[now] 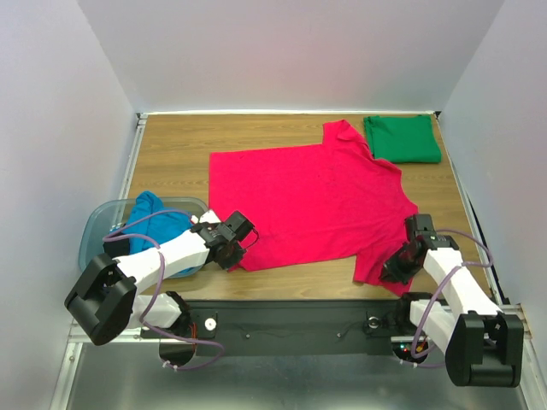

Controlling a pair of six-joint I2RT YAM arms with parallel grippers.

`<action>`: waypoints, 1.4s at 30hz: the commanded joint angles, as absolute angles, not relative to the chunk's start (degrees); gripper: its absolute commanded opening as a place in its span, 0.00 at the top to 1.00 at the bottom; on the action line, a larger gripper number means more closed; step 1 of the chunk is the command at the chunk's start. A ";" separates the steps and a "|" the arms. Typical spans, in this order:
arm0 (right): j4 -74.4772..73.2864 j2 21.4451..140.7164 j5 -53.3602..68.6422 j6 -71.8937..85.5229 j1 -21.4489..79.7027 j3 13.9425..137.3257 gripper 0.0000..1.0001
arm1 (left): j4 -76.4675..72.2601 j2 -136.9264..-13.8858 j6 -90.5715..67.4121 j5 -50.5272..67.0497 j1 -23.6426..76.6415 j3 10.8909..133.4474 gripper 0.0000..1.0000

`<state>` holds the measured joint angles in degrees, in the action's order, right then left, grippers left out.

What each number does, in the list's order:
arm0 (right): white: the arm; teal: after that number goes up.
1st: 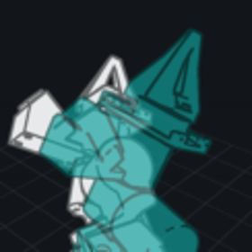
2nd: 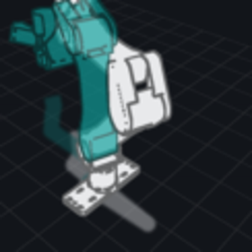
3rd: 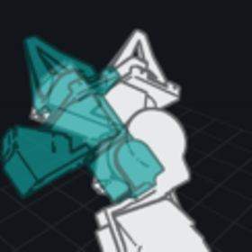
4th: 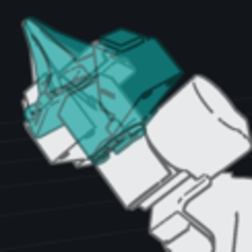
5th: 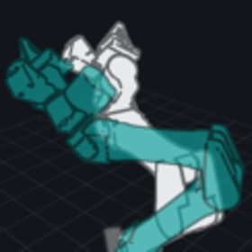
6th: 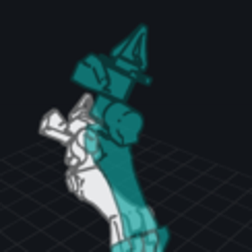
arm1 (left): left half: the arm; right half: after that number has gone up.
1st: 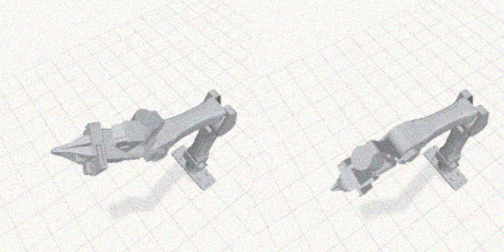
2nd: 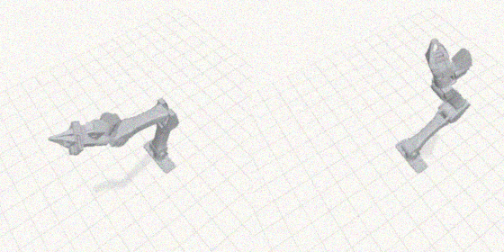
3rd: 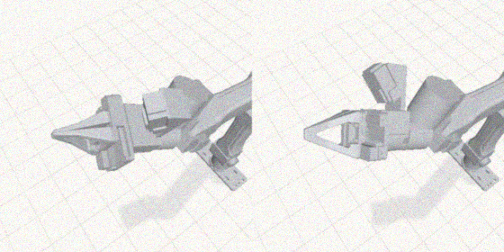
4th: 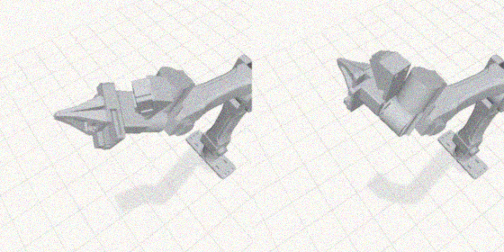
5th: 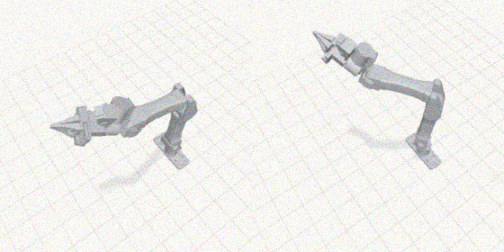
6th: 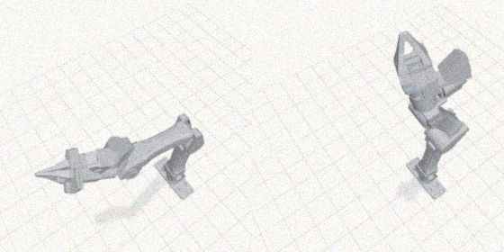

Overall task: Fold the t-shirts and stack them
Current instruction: Flatten the tshirt out, then fold the tshirt

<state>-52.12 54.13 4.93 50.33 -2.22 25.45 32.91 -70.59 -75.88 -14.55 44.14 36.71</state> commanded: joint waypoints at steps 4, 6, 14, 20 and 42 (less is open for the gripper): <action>-49.48 52.91 -1.58 46.59 -2.20 34.44 1.00 | 34.28 -70.49 -75.24 -15.12 44.12 38.14 1.00; -49.57 53.43 -2.37 45.88 -2.20 36.99 1.00 | 34.19 -70.49 -74.80 -15.21 44.12 38.49 1.00; -47.55 57.13 -3.60 42.81 -2.20 45.34 1.00 | 34.28 -71.45 -71.72 -15.73 42.01 41.75 1.00; -42.11 62.83 -2.20 41.49 -2.20 51.32 1.00 | 33.31 -73.91 -67.07 -15.47 38.59 45.25 1.00; -26.11 82.61 0.35 41.57 -2.20 68.81 0.99 | 28.13 -89.21 -52.65 -13.18 27.34 61.08 1.00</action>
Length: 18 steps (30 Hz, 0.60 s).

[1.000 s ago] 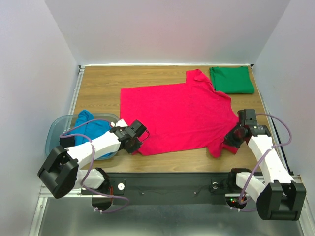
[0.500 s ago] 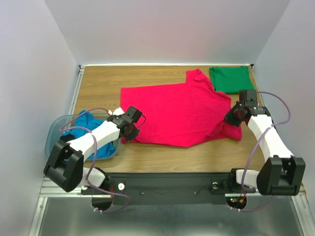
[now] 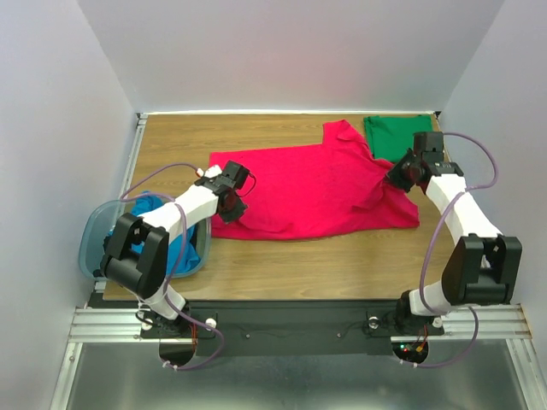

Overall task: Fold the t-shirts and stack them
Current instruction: Fold the tshirt

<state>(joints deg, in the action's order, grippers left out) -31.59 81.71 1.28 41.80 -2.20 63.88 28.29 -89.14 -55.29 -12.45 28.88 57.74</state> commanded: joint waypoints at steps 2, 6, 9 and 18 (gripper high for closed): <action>-26.02 84.72 0.44 40.96 -2.20 70.83 1.00 | 28.30 -90.09 -52.38 -13.18 26.37 62.04 1.00; -25.40 87.97 1.76 39.82 -2.20 72.77 1.00 | 28.47 -91.58 -51.77 -13.27 24.88 63.01 1.00; -24.52 89.73 2.02 39.11 -2.20 73.65 1.00 | 28.48 -92.20 -51.68 -13.36 24.00 63.63 1.00; -23.29 92.37 -1.49 37.09 -2.20 76.99 1.00 | 26.81 -92.11 -53.00 -13.89 22.76 64.42 1.00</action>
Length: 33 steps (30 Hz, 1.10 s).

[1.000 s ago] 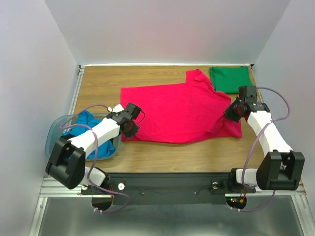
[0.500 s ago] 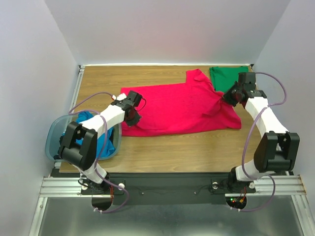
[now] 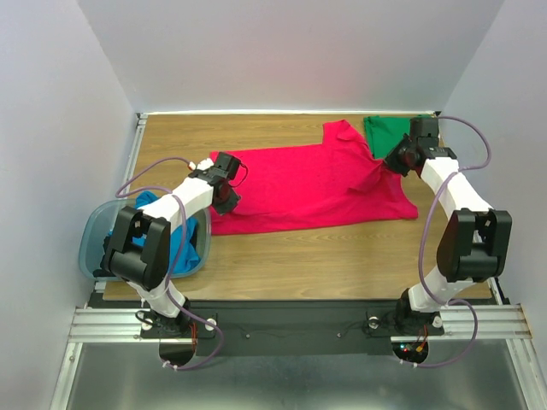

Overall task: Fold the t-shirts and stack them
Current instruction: Fold the tshirt

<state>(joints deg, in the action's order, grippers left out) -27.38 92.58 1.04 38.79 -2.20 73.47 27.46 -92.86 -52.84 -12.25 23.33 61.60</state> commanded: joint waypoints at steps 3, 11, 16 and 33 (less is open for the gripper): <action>-23.29 92.81 -2.28 36.91 -2.20 77.08 0.99 | 26.46 -92.29 -53.00 -13.80 22.32 64.95 1.00; -23.20 94.13 -3.96 36.56 -2.20 78.13 1.00 | 25.58 -92.81 -52.82 -14.68 22.15 66.00 1.00; -22.94 97.03 -2.38 36.30 -2.20 79.10 1.00 | 26.02 -95.97 -53.17 -15.20 21.89 67.85 0.85; -22.85 100.12 5.18 31.90 -1.93 81.57 0.00 | 26.28 -93.69 -52.82 -13.36 23.99 71.73 0.02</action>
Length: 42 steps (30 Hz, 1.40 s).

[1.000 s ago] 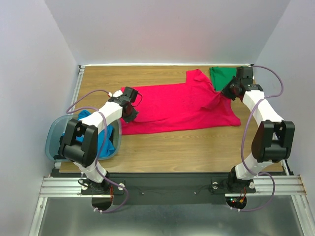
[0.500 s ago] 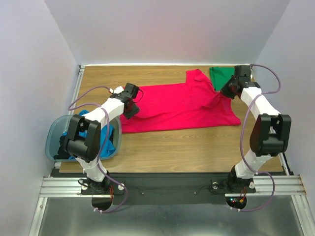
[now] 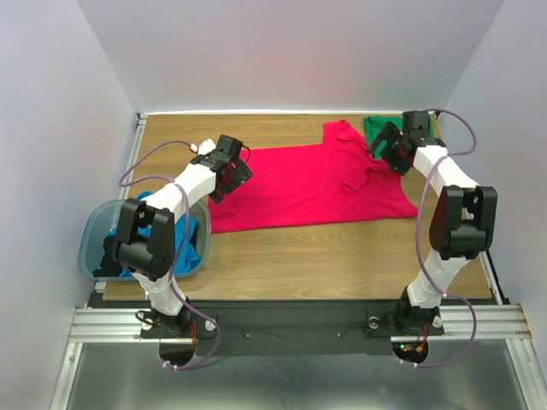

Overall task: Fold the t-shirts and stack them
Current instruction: Fold the tshirt

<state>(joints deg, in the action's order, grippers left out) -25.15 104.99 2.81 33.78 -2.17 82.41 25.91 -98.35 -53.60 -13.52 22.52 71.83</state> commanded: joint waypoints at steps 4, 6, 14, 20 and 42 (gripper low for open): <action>-22.76 97.56 7.29 31.91 -0.80 77.00 0.00 | 24.79 -94.48 -52.38 -11.52 26.71 69.70 0.02; -22.76 97.82 8.43 31.03 1.21 76.03 0.00 | 24.17 -95.44 -52.38 -10.90 27.51 68.91 0.02; -22.76 104.76 3.97 31.73 6.41 79.53 0.00 | 24.43 -99.75 -53.61 -14.23 27.25 68.47 0.02; -22.85 106.52 0.36 31.38 6.77 79.02 0.00 | 23.99 -104.23 -53.61 -15.29 26.11 70.75 0.02; -21.62 119.26 4.04 30.50 7.73 90.78 0.00 | 29.79 -106.17 -54.14 -23.81 19.87 81.11 0.02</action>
